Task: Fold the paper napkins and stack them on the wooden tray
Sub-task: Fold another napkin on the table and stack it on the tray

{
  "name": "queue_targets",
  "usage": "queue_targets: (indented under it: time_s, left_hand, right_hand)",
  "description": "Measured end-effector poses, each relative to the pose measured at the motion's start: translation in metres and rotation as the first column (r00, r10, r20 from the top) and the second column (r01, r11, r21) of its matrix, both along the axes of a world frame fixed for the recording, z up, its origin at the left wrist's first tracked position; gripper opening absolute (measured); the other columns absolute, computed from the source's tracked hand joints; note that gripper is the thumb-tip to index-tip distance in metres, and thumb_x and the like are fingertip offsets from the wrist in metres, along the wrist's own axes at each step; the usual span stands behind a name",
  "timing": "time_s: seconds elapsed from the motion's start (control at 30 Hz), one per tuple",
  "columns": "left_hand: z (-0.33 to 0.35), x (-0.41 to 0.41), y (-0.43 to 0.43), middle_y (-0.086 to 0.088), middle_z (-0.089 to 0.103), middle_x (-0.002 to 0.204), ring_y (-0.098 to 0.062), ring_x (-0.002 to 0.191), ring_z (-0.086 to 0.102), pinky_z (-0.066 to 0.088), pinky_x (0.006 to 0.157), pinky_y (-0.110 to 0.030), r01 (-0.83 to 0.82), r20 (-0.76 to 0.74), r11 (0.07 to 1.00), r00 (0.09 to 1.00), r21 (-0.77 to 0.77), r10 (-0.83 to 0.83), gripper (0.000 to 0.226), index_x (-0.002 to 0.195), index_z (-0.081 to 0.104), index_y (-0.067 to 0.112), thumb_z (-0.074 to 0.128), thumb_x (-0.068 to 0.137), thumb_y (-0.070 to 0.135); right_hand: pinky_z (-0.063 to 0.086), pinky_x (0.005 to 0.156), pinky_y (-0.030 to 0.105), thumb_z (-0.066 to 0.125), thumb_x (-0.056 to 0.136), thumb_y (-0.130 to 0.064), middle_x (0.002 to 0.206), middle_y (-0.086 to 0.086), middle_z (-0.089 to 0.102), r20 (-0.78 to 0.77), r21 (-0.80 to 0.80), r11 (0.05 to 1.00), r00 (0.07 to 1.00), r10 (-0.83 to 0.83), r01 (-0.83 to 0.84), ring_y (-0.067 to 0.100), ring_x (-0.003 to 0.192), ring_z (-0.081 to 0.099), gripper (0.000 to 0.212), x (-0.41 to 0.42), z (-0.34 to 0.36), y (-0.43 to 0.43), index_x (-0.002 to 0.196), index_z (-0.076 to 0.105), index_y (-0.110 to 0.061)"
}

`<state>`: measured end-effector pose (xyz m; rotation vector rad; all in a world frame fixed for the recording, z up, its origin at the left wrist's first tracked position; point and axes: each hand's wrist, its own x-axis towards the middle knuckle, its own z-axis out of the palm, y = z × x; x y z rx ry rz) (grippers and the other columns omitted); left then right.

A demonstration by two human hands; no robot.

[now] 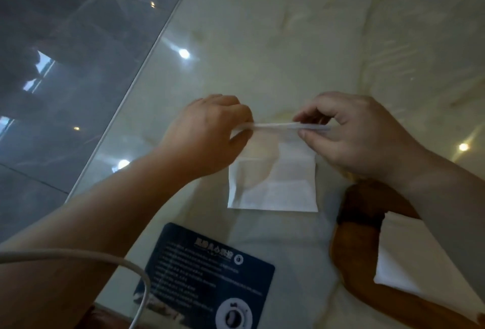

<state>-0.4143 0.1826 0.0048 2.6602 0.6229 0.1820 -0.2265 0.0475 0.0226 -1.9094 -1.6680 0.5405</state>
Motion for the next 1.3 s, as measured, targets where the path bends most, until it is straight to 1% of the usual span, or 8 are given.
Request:
queue_targets:
  time_s: [0.2,0.5,0.7,0.83,0.9,1.03,1.17,1.3]
  left_hand:
    - [0.007,-0.031,-0.035,-0.004,0.065,0.078,-0.025,0.069,0.059,0.050,0.060,-0.038,0.143,-0.095,0.988,0.986,0.057,-0.138,0.017,0.084,0.065,0.016,0.051,0.082,0.026]
    - [-0.008,-0.041,-0.050,-0.002,0.064,0.086,-0.024,0.074,0.057,0.050,0.063,-0.038,0.236,-0.302,0.969,0.931,0.075,-0.204,0.019,0.090,0.062,0.020,0.054,0.074,0.025]
    - [0.005,-0.035,-0.041,0.003,0.062,0.100,-0.016,0.088,0.057,0.049,0.078,-0.033,0.217,-0.266,0.975,0.938,-0.054,-0.224,0.048,0.105,0.060,0.027,0.045,0.079,0.064]
    - [0.004,-0.026,-0.026,0.002,0.061,0.104,-0.017,0.094,0.057,0.044,0.078,-0.027,0.016,-0.188,0.997,0.982,-0.079,-0.030,0.035,0.106,0.061,0.023,0.049,0.085,0.048]
    - [-0.001,-0.021,-0.023,0.001,0.058,0.108,-0.019,0.100,0.055,0.040,0.081,-0.026,-0.049,-0.216,0.998,0.976,-0.046,0.038,0.033,0.112,0.059,0.021,0.055,0.085,0.039]
    - [-0.007,-0.016,-0.026,0.001,0.054,0.104,-0.018,0.097,0.052,0.039,0.081,-0.026,-0.008,-0.229,0.999,0.973,-0.031,0.001,0.025,0.106,0.059,0.025,0.056,0.084,0.037]
    - [-0.008,-0.014,-0.028,0.003,0.056,0.098,-0.014,0.090,0.052,0.039,0.075,-0.023,-0.018,-0.193,0.999,0.981,-0.047,0.008,0.016,0.095,0.062,0.023,0.054,0.085,0.033]
    - [0.005,-0.011,-0.036,0.016,0.064,0.083,-0.004,0.077,0.062,0.046,0.063,-0.011,-0.216,-0.081,0.894,0.976,-0.391,0.201,0.002,0.085,0.060,0.029,0.059,0.083,0.028]
  right_hand:
    - [0.044,0.062,0.030,0.063,0.080,-0.015,0.076,0.000,0.060,0.138,-0.068,0.980,0.971,0.194,-0.186,0.015,0.070,0.054,0.002,-0.012,0.001,-0.038,0.082,0.063,-0.014]
    - [0.041,0.064,0.034,0.058,0.081,-0.023,0.077,-0.005,0.059,0.171,-0.211,0.939,0.936,0.308,-0.271,0.019,0.071,0.056,0.002,-0.031,-0.024,-0.064,0.079,0.057,-0.023]
    - [0.043,0.062,0.030,0.057,0.081,-0.045,0.078,-0.007,0.058,0.112,-0.201,0.968,0.978,0.176,-0.151,0.014,0.070,0.056,0.022,-0.026,-0.014,-0.056,0.083,0.063,-0.023]
    - [0.046,0.063,0.035,0.059,0.083,-0.037,0.084,-0.004,0.056,0.133,-0.182,0.979,0.989,-0.069,0.093,0.016,0.076,0.055,0.019,-0.014,-0.016,-0.040,0.091,0.062,-0.020]
    - [0.043,0.068,0.034,0.060,0.082,-0.037,0.094,-0.002,0.054,0.196,-0.258,0.958,0.978,-0.072,0.123,0.018,0.087,0.054,0.023,-0.012,-0.021,-0.033,0.098,0.060,-0.021]
    - [0.030,0.065,0.030,0.057,0.084,-0.037,0.089,-0.003,0.045,0.260,-0.335,0.939,0.965,0.009,0.081,0.019,0.089,0.049,0.016,-0.018,-0.025,-0.025,0.087,0.058,-0.022]
    - [0.042,0.060,0.033,0.061,0.082,-0.033,0.077,-0.006,0.058,0.118,-0.251,0.962,0.990,-0.082,0.110,0.016,0.075,0.057,0.011,-0.015,-0.020,-0.031,0.079,0.059,-0.022]
    - [0.051,0.059,0.025,0.071,0.076,-0.029,0.067,-0.006,0.067,-0.206,-0.208,0.940,0.927,-0.313,0.271,0.007,0.064,0.063,0.011,-0.006,-0.013,-0.046,0.075,0.063,-0.022]
